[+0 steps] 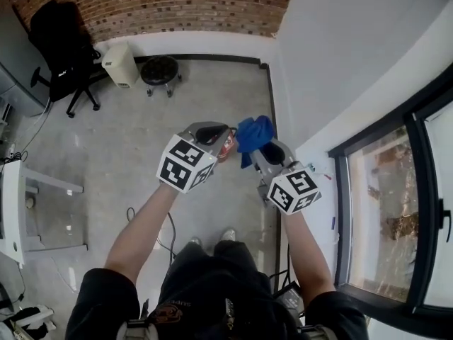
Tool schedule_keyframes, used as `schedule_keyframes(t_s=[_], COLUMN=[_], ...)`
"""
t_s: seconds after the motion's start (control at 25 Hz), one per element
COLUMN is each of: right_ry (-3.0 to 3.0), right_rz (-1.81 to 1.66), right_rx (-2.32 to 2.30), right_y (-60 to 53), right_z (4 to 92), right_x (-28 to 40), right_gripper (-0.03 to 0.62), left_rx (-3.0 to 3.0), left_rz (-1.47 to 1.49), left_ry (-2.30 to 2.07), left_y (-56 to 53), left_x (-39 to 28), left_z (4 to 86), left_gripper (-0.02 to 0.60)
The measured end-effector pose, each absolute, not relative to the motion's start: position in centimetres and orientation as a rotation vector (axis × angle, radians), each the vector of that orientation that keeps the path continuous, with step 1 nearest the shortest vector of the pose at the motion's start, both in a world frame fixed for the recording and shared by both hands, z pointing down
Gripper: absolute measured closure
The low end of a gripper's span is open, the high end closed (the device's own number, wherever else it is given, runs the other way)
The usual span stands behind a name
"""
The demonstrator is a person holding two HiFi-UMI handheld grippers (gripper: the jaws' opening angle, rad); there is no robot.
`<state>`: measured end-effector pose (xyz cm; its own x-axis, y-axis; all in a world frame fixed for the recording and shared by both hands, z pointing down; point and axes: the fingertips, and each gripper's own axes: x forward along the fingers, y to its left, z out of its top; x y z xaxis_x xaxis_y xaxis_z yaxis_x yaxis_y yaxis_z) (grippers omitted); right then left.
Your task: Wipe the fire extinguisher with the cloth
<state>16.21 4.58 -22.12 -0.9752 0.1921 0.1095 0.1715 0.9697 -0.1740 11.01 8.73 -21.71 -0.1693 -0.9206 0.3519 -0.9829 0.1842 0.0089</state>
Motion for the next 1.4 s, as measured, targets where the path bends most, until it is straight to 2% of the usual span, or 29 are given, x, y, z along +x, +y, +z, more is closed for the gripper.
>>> schedule_keyframes(t_s=[0.44,0.72,1.4], right_ry=[-3.081,-3.108,-3.118], right_rz=[0.146,0.163,0.058], right_rx=[-0.182,-0.234,-0.275], right_y=[13.2,17.2,19.8], right_z=[-28.4,-29.5,-32.0], right_x=[21.5,22.8,24.2], right_gripper=[0.51,0.51,0.508], left_rx=[1.878,1.92,1.989], left_rz=[0.063,0.173,0.15], left_ry=[-2.244,-2.259,-2.213], left_y=[18.8,22.1,23.2], left_x=[15.6,17.8,19.5], left_z=[-27.8,-28.3,-30.2], left_gripper=[0.575,0.575,0.575])
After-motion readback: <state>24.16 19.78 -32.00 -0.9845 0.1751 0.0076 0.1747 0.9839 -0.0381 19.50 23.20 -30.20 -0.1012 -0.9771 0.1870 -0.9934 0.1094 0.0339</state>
